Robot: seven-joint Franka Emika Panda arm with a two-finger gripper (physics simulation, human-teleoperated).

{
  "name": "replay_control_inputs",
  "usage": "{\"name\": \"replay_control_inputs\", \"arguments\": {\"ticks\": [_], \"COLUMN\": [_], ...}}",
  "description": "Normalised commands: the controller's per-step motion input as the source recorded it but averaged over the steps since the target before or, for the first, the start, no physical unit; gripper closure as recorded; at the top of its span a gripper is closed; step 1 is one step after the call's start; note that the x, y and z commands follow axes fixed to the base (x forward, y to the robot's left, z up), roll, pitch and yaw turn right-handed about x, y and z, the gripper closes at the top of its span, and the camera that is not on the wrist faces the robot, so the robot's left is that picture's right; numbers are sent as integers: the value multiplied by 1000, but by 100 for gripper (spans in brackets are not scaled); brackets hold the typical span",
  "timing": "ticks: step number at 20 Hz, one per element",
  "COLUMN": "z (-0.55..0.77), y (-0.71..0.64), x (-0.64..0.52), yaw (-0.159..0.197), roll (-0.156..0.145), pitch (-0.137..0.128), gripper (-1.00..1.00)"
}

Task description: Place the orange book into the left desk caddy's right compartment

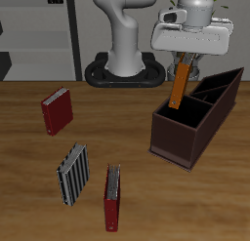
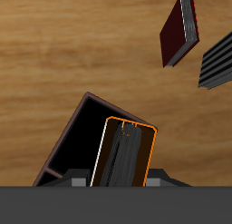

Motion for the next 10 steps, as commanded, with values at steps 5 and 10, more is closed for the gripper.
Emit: {"name": "replay_control_inputs", "arguments": {"ticks": [5,10], "z": [-59,-86], "y": [94,283], "x": [87,70], "yaw": [-106,-60], "roll": [-18,30], "pitch": [21,17], "gripper": [100,100]}}
